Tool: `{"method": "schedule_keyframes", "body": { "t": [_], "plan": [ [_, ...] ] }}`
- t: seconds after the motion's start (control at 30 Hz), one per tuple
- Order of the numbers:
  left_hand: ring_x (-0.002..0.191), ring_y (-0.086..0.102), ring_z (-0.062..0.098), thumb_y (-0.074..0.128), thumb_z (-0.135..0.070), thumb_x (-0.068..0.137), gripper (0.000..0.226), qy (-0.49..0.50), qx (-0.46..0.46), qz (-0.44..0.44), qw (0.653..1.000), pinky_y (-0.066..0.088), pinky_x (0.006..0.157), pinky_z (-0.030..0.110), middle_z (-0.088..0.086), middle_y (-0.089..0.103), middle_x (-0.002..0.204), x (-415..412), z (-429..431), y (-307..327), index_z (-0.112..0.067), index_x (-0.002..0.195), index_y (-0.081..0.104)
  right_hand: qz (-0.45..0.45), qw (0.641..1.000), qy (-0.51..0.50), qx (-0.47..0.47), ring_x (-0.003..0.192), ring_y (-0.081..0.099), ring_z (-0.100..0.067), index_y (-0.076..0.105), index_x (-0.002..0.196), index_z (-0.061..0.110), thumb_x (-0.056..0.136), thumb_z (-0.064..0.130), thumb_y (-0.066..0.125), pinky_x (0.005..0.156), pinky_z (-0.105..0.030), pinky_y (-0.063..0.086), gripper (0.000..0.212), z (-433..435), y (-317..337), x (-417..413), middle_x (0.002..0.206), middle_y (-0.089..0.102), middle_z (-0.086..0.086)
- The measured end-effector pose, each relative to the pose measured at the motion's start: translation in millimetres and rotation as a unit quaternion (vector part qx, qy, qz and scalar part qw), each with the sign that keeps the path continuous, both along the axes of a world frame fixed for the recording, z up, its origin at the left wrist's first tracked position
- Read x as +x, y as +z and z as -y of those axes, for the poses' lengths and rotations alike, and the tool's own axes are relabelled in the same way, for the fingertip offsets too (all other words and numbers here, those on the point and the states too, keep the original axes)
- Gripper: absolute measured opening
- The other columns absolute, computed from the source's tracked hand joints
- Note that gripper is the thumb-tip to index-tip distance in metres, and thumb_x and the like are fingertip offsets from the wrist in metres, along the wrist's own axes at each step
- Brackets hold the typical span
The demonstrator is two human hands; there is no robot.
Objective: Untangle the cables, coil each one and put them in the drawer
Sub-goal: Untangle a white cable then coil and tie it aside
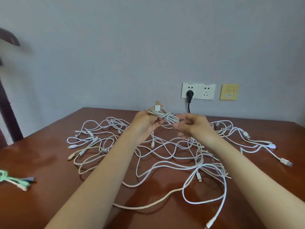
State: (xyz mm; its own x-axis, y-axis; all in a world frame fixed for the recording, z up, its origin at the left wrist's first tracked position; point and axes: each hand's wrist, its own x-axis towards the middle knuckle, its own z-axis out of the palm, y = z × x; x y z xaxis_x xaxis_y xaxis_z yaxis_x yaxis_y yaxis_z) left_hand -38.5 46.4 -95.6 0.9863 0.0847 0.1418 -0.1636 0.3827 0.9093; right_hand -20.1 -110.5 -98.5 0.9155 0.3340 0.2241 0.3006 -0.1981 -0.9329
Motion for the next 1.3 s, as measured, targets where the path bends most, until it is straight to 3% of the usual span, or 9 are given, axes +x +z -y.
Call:
{"method": "schedule_keyframes", "body": {
  "t": [0.2, 0.43, 0.57, 0.7, 0.87, 1.0, 1.1, 1.2, 1.3],
  "plan": [
    [0.082, 0.059, 0.019, 0.029, 0.016, 0.09, 0.045, 0.022, 0.046, -0.06, 0.997, 0.054, 0.074, 0.027, 0.015, 0.059, 0.108, -12, -60, 14, -0.002, 0.128, 0.044, 0.011, 1.0, -0.018, -0.01, 0.039, 0.054, -0.002, 0.06, 0.093, 0.009, 0.08, 0.002, 0.069, 0.047, -0.016, 0.051, 0.018, -42, 13, 2, 0.067, 0.06, -0.003],
    [0.079, 0.061, 0.013, 0.053, -0.003, 0.091, 0.008, 0.077, 0.227, -0.079, 0.968, 0.054, 0.066, 0.015, 0.006, 0.062, 0.09, -30, -127, 30, -0.006, 0.096, 0.059, 0.08, 0.995, -0.034, -0.056, 0.04, 0.055, -0.008, 0.063, 0.083, 0.015, 0.075, 0.01, 0.074, 0.057, -0.024, 0.052, 0.015, -116, 20, 2, 0.063, 0.063, -0.008],
    [0.084, 0.059, 0.013, 0.061, -0.009, 0.088, 0.019, 0.12, 0.357, -0.072, 0.923, 0.052, 0.066, 0.012, 0.005, 0.06, 0.097, -41, -171, 26, -0.009, 0.107, 0.058, 0.08, 0.996, -0.035, -0.036, 0.044, 0.054, -0.006, 0.046, 0.068, 0.021, 0.073, 0.01, 0.075, 0.067, -0.034, 0.05, 0.031, -164, 10, -5, 0.062, 0.06, -0.003],
    [0.077, 0.055, 0.011, 0.064, -0.009, 0.086, 0.006, 0.185, 0.441, -0.087, 0.874, 0.046, 0.061, 0.012, -0.004, 0.057, 0.081, -57, -216, 18, -0.013, 0.09, 0.061, 0.035, 0.998, 0.026, -0.053, 0.037, 0.054, -0.003, 0.051, 0.066, 0.018, 0.078, 0.004, 0.066, 0.05, -0.015, 0.049, 0.024, -204, -8, -15, 0.061, 0.058, -0.001],
    [0.063, 0.048, 0.011, 0.065, -0.009, 0.086, 0.012, 0.244, 0.5, -0.134, 0.82, 0.04, 0.059, 0.017, 0.01, 0.057, 0.086, -79, -266, 6, -0.005, 0.097, 0.062, 0.027, 0.993, 0.088, -0.079, 0.076, 0.065, -0.027, 0.055, 0.065, 0.018, 0.079, -0.003, 0.058, 0.085, -0.041, 0.053, 0.026, -255, -26, -27, 0.067, 0.058, 0.002],
    [0.068, 0.049, 0.016, 0.058, -0.011, 0.091, 0.009, 0.29, 0.506, -0.169, 0.794, 0.038, 0.053, 0.017, 0.01, 0.055, 0.086, -93, -287, -3, -0.012, 0.1, 0.058, 0.01, 0.988, 0.129, -0.089, 0.087, 0.066, -0.034, 0.058, 0.071, 0.015, 0.078, -0.007, 0.057, 0.083, -0.044, 0.054, 0.023, -292, -38, -39, 0.08, 0.061, -0.009],
    [0.071, 0.046, 0.018, 0.054, -0.019, 0.095, 0.012, 0.28, 0.511, -0.213, 0.784, 0.037, 0.058, 0.023, 0.004, 0.052, 0.075, -100, -301, -13, -0.012, 0.1, 0.062, -0.008, 0.988, 0.13, -0.08, 0.093, 0.064, -0.034, 0.054, 0.064, 0.02, 0.077, -0.007, 0.053, 0.086, -0.042, 0.053, 0.03, -316, -51, -51, 0.088, 0.06, -0.011],
    [0.084, 0.052, 0.022, 0.057, -0.022, 0.092, 0.02, 0.286, 0.533, -0.253, 0.755, 0.04, 0.069, 0.027, 0.01, 0.059, 0.089, -105, -312, -24, -0.006, 0.098, 0.067, -0.023, 0.988, 0.131, -0.076, 0.09, 0.062, -0.028, 0.057, 0.065, 0.02, 0.079, -0.005, 0.05, 0.089, -0.038, 0.05, 0.03, -336, -68, -63, 0.091, 0.064, -0.012],
    [0.096, 0.06, 0.029, 0.058, -0.019, 0.091, 0.024, 0.317, 0.53, -0.277, 0.736, 0.044, 0.082, 0.031, 0.016, 0.065, 0.097, -110, -321, -33, 0.001, 0.098, 0.069, -0.013, 0.983, 0.148, -0.108, 0.103, 0.059, -0.026, 0.069, 0.093, 0.01, 0.083, -0.003, 0.049, 0.088, -0.027, 0.044, 0.025, -346, -77, -72, 0.106, 0.066, -0.01]
  ]
}}
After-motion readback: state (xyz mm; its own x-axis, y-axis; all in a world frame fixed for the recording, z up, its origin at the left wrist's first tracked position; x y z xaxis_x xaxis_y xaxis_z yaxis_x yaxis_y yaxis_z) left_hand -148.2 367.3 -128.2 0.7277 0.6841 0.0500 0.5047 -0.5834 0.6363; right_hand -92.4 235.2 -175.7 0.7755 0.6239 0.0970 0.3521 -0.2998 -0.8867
